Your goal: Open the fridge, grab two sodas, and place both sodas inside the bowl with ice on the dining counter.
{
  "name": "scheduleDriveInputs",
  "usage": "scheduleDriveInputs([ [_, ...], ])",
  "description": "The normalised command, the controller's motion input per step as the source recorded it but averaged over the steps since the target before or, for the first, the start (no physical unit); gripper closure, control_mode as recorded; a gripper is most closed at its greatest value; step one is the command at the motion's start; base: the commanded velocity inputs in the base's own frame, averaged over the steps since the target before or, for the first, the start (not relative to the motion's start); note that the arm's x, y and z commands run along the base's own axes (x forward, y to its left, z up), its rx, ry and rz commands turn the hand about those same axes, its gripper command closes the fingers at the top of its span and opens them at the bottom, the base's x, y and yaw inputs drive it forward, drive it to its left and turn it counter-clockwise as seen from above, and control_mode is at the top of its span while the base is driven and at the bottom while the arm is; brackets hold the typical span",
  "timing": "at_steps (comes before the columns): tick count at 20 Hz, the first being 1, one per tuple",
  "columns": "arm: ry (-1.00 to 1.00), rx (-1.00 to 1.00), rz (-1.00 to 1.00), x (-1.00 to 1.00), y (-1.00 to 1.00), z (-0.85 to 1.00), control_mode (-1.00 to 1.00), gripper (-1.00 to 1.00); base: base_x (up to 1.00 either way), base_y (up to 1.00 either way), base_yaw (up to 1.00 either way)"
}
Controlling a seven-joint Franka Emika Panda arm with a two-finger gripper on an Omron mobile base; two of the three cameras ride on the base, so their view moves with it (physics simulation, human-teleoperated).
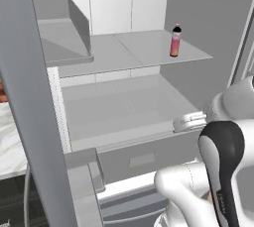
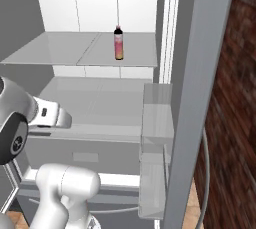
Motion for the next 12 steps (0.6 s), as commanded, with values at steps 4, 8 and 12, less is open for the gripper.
scheduleDriveInputs([
  [4, -0.45, 0.01, -0.11, 0.21, -0.22, 0.48, -1.00, -1.00, 0.00, 0.00, 0.00],
  [8, -0.30, 0.05, -0.08, 0.50, -0.09, 0.33, -1.00, -1.00, 0.00, 0.00, 0.00],
  [12, -0.26, 0.06, -0.08, 0.63, -0.09, 0.32, -1.00, -1.00, 0.00, 0.00, 0.00],
])
